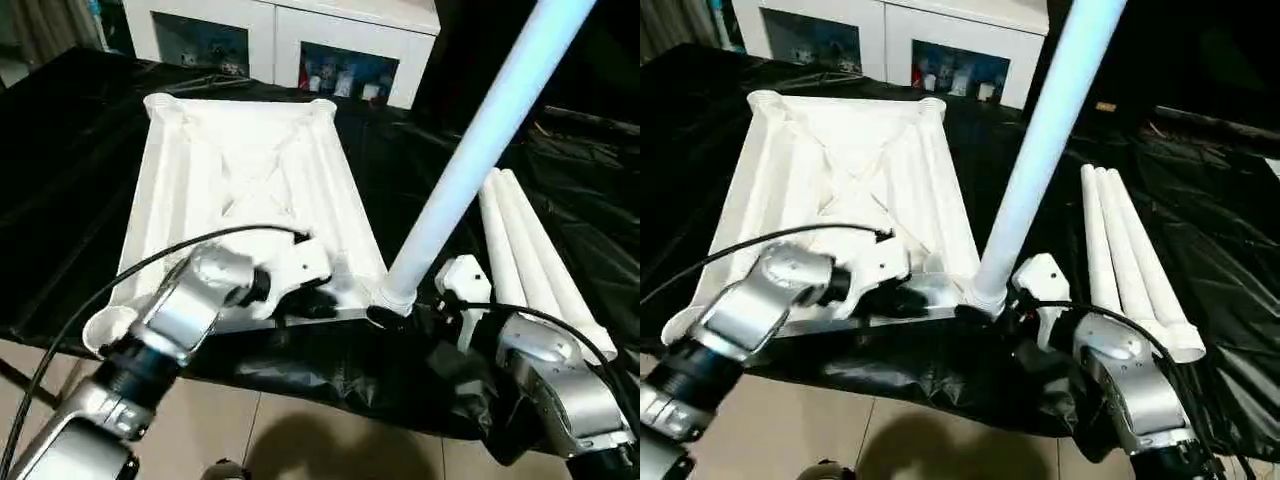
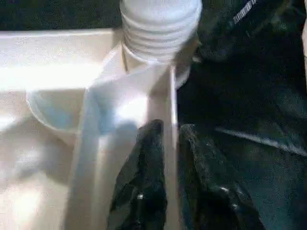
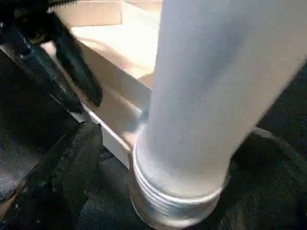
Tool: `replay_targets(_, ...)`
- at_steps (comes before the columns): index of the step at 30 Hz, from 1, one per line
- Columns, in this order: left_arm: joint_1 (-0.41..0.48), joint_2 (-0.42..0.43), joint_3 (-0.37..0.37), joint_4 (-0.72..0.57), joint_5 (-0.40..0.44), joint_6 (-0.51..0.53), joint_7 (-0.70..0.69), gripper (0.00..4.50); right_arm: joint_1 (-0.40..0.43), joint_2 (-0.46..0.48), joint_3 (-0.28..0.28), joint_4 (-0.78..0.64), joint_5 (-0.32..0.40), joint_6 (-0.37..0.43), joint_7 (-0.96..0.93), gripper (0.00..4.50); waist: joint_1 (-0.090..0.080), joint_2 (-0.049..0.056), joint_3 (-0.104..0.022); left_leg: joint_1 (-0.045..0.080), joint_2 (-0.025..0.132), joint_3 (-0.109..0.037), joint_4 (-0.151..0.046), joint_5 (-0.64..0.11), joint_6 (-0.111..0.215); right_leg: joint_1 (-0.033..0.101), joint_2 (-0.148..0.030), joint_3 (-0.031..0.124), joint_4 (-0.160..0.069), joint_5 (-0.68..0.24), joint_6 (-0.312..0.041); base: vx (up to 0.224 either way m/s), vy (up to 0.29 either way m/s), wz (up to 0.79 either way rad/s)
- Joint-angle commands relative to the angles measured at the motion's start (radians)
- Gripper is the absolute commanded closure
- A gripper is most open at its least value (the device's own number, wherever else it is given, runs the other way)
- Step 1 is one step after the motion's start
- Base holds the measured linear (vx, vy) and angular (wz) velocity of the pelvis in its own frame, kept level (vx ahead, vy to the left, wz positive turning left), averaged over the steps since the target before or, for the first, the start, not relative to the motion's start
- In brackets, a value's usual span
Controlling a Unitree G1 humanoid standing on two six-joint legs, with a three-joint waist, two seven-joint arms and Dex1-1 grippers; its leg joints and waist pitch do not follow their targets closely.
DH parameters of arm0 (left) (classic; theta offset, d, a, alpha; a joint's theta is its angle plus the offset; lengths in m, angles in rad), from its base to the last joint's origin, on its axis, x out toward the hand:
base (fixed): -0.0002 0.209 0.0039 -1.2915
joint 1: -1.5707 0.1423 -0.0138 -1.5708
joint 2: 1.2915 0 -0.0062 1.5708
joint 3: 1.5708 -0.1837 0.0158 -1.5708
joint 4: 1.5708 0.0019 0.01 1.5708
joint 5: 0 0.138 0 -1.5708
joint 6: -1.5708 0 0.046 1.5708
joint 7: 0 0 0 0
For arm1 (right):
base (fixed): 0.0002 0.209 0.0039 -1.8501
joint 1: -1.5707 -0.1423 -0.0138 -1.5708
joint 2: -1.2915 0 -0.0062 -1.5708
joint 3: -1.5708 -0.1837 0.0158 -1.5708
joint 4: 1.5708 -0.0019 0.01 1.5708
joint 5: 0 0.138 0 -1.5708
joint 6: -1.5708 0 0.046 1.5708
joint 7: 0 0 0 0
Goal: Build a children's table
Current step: Rotate leg to tighten
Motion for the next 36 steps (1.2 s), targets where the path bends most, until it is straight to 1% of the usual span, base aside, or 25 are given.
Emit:
replay_targets(1,-0.013,-0.01,-0.021,0.008,0.017,-0.007,0.013,3.53,-0.005,-0.006,-0.004,0.011,-0.009,-0.014,-0.001,0.0,-0.001,0.011,-0.063,0.017,0.061,-0.02,-0.071,-0.04,0.071,0.046,-0.089,0.05,-0.059,0.091,-0.266,0.0,0.0,0.0)
replay_targets(3,-0.029,-0.017,-0.038,0.029,0.033,-0.008,0.018,3.53,-0.001,-0.006,-0.007,0.01,-0.011,-0.02,0.001,0.0,-0.002,0.012,-0.063,0.017,0.061,-0.021,-0.07,-0.034,0.073,0.046,-0.087,0.05,-0.057,0.104,-0.266,0.0,0.0,0.0)
replay_targets(5,-0.034,-0.019,-0.042,0.035,0.037,-0.009,0.019,3.53,-0.001,-0.006,-0.008,0.009,-0.011,-0.02,0.001,0.0,0.0,0.015,-0.064,0.02,0.062,-0.021,-0.07,-0.036,0.073,0.045,-0.088,0.05,-0.057,0.107,-0.27,0.0,0.0,0.0)
replay_targets(6,-0.036,-0.019,-0.046,0.039,0.041,-0.011,0.02,3.53,0.0,-0.006,-0.009,0.008,-0.011,-0.02,0.001,0.0,-0.001,0.015,-0.063,0.02,0.062,-0.021,-0.071,-0.043,0.07,0.045,-0.087,0.049,-0.057,0.107,-0.271,0.0,0.0,0.0)
replay_targets(7,-0.039,-0.019,-0.051,0.045,0.046,-0.017,0.023,3.53,0.0,-0.007,-0.01,0.007,-0.011,-0.021,0.001,0.0,0.0,0.019,-0.063,0.021,0.063,-0.022,-0.071,-0.046,0.069,0.045,-0.088,0.049,-0.057,0.105,-0.273,0.0,0.0,0.0)
replay_targets(9,-0.044,-0.016,-0.065,0.057,0.053,-0.017,0.019,3.53,0.001,-0.01,-0.013,0.007,-0.012,-0.024,-0.001,0.0,0.0,0.018,-0.063,0.02,0.063,-0.022,-0.073,-0.062,0.063,0.046,-0.088,0.05,-0.06,0.09,-0.272,0.0,0.0,0.0)
replay_targets(10,-0.043,-0.014,-0.068,0.055,0.052,-0.013,0.016,3.53,0.001,-0.01,-0.014,0.007,-0.012,-0.024,-0.002,0.0,0.0,0.021,-0.062,0.021,0.064,-0.022,-0.073,-0.067,0.06,0.045,-0.088,0.05,-0.06,0.086,-0.272,0.0,0.0,0.0)
replay_targets(12,-0.04,-0.012,-0.07,0.051,0.05,-0.004,0.009,3.53,-0.001,-0.011,-0.016,0.008,-0.012,-0.025,-0.003,0.0,0.0,0.022,-0.063,0.021,0.063,-0.022,-0.073,-0.07,0.056,0.045,-0.088,0.05,-0.06,0.087,-0.273,0.0,0.0,0.0)
replay_targets(14,-0.039,-0.011,-0.07,0.048,0.048,0.002,0.007,3.53,-0.001,-0.011,-0.016,0.009,-0.013,-0.025,-0.003,0.0,0.0,0.02,-0.064,0.02,0.062,-0.022,-0.072,-0.064,0.058,0.046,-0.088,0.05,-0.058,0.102,-0.274,0.0,0.0,0.0)
replay_targets(16,-0.038,-0.007,-0.072,0.045,0.05,0.023,0.005,3.53,-0.002,-0.011,-0.017,0.012,-0.015,-0.028,-0.006,0.0,0.0,0.021,-0.063,0.02,0.063,-0.022,-0.072,-0.057,0.061,0.046,-0.087,0.05,-0.057,0.116,-0.278,0.0,0.0,0.0)
replay_targets(22,-0.037,-0.001,-0.073,0.048,0.058,0.037,0.021,3.53,-0.009,-0.01,-0.017,0.022,-0.017,-0.034,-0.008,0.0,0.0,0.021,-0.06,0.02,0.063,-0.022,-0.074,-0.068,0.06,0.045,-0.088,0.05,-0.059,0.096,-0.28,0.0,0.0,0.0)
replay_targets(23,-0.034,-0.005,-0.064,0.046,0.047,0.037,0.023,3.81,-0.012,-0.009,-0.017,0.026,-0.017,-0.035,-0.008,0.0,0.0,0.02,-0.06,0.02,0.063,-0.022,-0.074,-0.068,0.06,0.045,-0.088,0.05,-0.059,0.095,-0.281,0.0,0.0,0.0)
replay_targets(26,-0.033,-0.003,-0.062,0.045,0.044,0.034,0.021,3.92,-0.019,-0.007,-0.014,0.037,-0.019,-0.036,-0.006,0.0,-0.001,0.019,-0.059,0.02,0.063,-0.022,-0.074,-0.072,0.06,0.044,-0.088,0.05,-0.06,0.087,-0.279,0.0,0.0,0.0)
replay_targets(27,-0.033,-0.002,-0.062,0.044,0.044,0.035,0.02,4.15,-0.02,-0.006,-0.013,0.039,-0.019,-0.036,-0.006,0.0,-0.001,0.02,-0.058,0.02,0.064,-0.022,-0.075,-0.075,0.059,0.043,-0.088,0.049,-0.061,0.082,-0.279,0.0,0.0,0.0)
replay_targets(29,-0.025,0.005,-0.062,0.033,0.035,0.039,0.01,4.34,-0.029,-0.003,-0.009,0.055,-0.022,-0.039,-0.004,0.0,-0.002,0.019,-0.058,0.02,0.064,-0.022,-0.076,-0.08,0.056,0.044,-0.089,0.049,-0.061,0.067,-0.276,0.0,0.0,0.0)
replay_targets(31,-0.023,0.006,-0.06,0.03,0.031,0.042,0.01,4.42,-0.037,-0.001,-0.009,0.065,-0.023,-0.04,-0.005,0.0,-0.002,0.02,-0.057,0.021,0.063,-0.021,-0.075,-0.083,0.055,0.042,-0.089,0.051,-0.063,0.064,-0.277,0.0,0.0,0.0)
replay_targets(32,-0.02,0.009,-0.06,0.025,0.029,0.045,0.008,4.42,-0.043,0.001,-0.009,0.071,-0.023,-0.04,-0.005,0.0,-0.002,0.017,-0.057,0.02,0.063,-0.021,-0.076,-0.081,0.056,0.043,-0.089,0.05,-0.062,0.058,-0.276,0.0,0.0,0.0)
replay_targets(33,-0.017,0.011,-0.06,0.021,0.027,0.046,0.006,4.42,-0.051,0.003,-0.009,0.08,-0.024,-0.044,-0.008,0.0,-0.001,0.018,-0.057,0.02,0.063,-0.021,-0.076,-0.08,0.056,0.042,-0.089,0.05,-0.063,0.056,-0.276,0.0,0.0,0.0)
replay_targets(35,-0.012,0.014,-0.059,0.016,0.022,0.047,0.001,4.42,-0.064,0.007,-0.012,0.097,-0.023,-0.048,-0.01,0.0,-0.002,0.015,-0.057,0.02,0.063,-0.02,-0.076,-0.074,0.057,0.042,-0.088,0.05,-0.062,0.059,-0.275,0.0,0.0,0.0)
replay_targets(36,-0.011,0.014,-0.059,0.015,0.021,0.047,0.001,4.47,-0.067,0.007,-0.011,0.101,-0.023,-0.05,-0.01,0.18,-0.002,0.016,-0.056,0.019,0.062,-0.02,-0.075,-0.069,0.059,0.042,-0.088,0.05,-0.062,0.063,-0.275,0.0,0.0,0.0)
